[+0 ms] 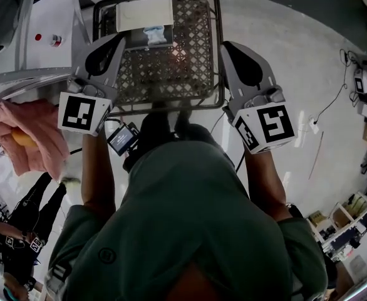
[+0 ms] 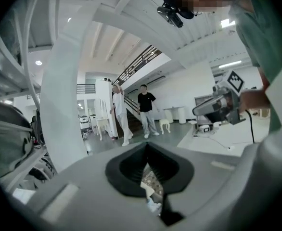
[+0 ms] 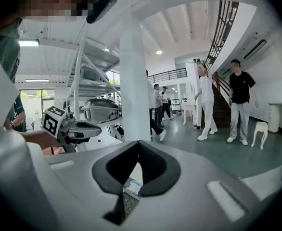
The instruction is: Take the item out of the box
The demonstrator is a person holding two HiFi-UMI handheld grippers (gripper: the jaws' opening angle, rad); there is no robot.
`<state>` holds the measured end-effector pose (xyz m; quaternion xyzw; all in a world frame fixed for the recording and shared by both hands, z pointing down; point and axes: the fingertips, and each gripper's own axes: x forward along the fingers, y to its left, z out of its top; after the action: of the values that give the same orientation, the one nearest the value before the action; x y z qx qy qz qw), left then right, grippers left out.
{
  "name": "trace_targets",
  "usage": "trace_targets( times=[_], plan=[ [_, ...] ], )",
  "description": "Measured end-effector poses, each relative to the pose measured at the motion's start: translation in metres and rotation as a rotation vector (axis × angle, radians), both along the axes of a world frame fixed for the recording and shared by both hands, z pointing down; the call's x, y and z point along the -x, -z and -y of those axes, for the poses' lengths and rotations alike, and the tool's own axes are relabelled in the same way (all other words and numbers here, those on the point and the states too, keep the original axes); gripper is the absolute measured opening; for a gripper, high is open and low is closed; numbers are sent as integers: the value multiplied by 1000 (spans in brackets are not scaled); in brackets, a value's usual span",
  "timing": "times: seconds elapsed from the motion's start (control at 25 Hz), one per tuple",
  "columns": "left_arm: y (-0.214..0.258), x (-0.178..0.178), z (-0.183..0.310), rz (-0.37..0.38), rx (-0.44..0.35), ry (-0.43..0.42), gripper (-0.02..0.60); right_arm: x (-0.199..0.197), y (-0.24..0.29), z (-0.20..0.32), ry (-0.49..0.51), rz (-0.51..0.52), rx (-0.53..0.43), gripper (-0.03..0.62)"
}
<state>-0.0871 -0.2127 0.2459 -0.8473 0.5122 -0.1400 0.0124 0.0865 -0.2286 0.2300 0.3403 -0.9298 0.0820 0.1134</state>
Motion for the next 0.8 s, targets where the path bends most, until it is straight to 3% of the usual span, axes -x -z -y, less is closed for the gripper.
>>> trace_targets(
  times=[0.8],
  plan=[
    [-109, 34, 60, -2, 178, -30, 0, 13, -66, 28, -69, -51, 115, 6]
  ],
)
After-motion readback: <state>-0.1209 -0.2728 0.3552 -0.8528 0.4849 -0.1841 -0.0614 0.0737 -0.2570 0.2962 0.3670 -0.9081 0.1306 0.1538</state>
